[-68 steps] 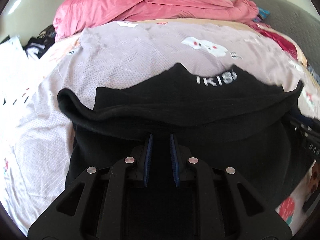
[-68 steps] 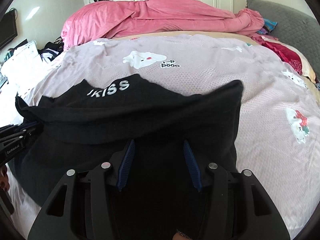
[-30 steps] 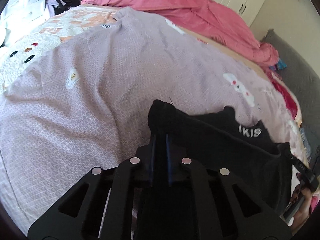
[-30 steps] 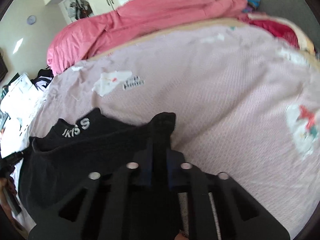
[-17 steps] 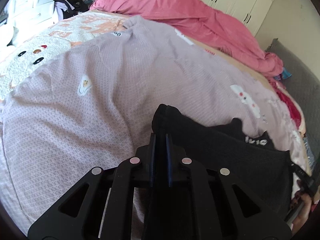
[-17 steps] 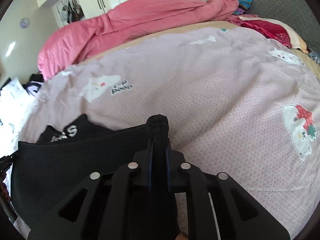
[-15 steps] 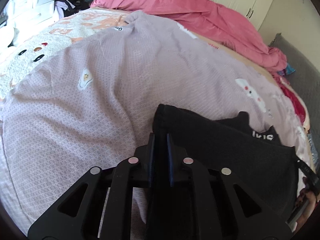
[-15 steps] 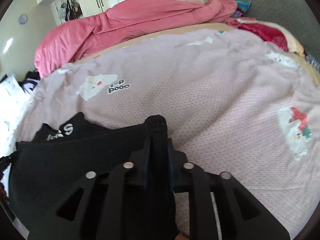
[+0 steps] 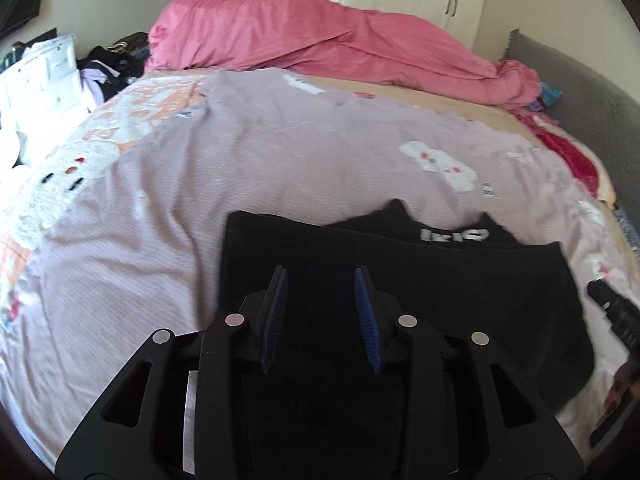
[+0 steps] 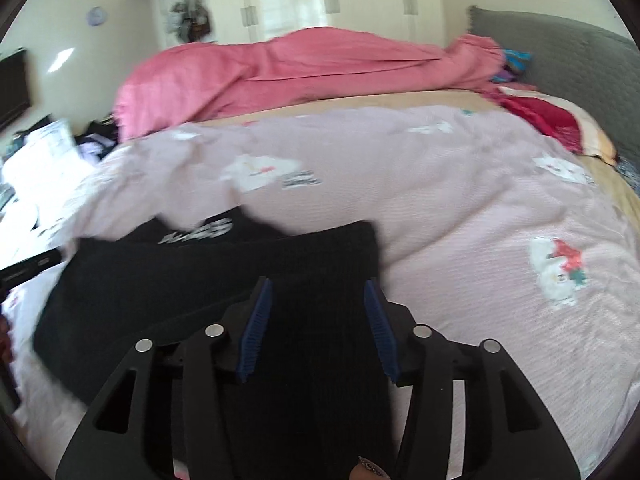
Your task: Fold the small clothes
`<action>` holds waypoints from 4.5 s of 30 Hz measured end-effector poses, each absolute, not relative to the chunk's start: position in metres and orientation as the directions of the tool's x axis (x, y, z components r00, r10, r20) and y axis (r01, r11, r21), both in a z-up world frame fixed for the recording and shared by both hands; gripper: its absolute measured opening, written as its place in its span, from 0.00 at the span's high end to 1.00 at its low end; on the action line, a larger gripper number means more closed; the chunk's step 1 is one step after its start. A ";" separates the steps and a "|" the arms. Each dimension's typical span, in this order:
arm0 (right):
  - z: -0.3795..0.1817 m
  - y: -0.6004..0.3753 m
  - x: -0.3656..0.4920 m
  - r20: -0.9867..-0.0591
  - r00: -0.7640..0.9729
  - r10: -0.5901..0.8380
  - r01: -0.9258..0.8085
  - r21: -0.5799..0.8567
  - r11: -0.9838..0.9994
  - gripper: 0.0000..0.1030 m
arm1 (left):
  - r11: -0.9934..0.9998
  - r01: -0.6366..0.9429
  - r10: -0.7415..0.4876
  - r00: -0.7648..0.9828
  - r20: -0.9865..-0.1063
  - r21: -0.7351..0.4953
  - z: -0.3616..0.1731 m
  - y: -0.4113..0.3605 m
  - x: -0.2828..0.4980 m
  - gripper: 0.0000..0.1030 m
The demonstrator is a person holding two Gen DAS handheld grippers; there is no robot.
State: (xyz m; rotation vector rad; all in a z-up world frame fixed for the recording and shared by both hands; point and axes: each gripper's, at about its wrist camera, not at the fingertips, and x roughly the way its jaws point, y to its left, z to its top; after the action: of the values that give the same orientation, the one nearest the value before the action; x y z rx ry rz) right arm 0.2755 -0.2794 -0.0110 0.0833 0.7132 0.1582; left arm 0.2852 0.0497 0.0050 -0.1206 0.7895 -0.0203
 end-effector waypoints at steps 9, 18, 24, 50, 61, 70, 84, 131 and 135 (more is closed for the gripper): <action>-0.033 -0.240 0.252 -0.719 0.656 0.230 -0.198 0.130 0.972 0.51 | 0.985 0.140 -0.167 0.660 -0.732 -0.099 -0.003 -0.017 0.260 0.71; -0.051 -0.252 0.241 -0.763 0.615 0.198 -0.162 0.123 0.979 0.51 | 0.987 0.162 -0.103 0.593 -0.798 -0.008 -0.041 -0.041 0.258 0.59; -0.052 -0.255 0.228 -0.764 0.619 0.183 -0.133 0.128 0.983 0.51 | 0.989 0.150 -0.085 0.594 -0.800 0.006 -0.051 -0.039 0.255 0.58; -0.049 -0.260 0.189 -0.753 0.636 0.171 -0.064 0.169 0.984 0.41 | 0.990 0.141 -0.087 0.611 -0.786 0.000 -0.035 -0.028 0.206 0.35; -0.020 -0.238 0.169 -0.701 0.686 0.195 -0.113 0.163 0.980 0.24 | 0.998 0.049 -0.062 0.649 -0.758 -0.040 -0.007 0.018 0.197 0.16; 0.000 -0.162 0.167 -0.663 0.687 0.295 -0.292 0.120 0.949 0.09 | 0.996 -0.091 0.055 0.635 -0.771 -0.003 0.002 0.085 0.220 0.11; -0.021 -0.040 0.186 -0.696 0.632 0.341 -0.487 -0.015 0.873 0.09 | 0.987 -0.161 0.098 0.603 -0.792 -0.001 0.004 0.144 0.262 0.11; -0.006 -0.091 0.211 -0.488 0.721 0.492 -0.430 0.242 0.870 0.86 | 0.959 0.005 -0.246 0.505 -0.827 -0.282 0.013 0.055 0.334 0.86; -0.001 -0.115 0.208 -0.461 0.728 0.508 -0.405 0.308 0.861 0.87 | 0.969 0.040 -0.227 0.528 -0.819 -0.243 0.030 0.026 0.332 0.86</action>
State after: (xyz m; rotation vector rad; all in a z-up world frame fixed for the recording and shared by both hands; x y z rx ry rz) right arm 0.2077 -0.1148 -0.0014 0.1913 0.5628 0.5065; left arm 0.3319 0.0260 0.0303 -0.2039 1.0043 -0.1603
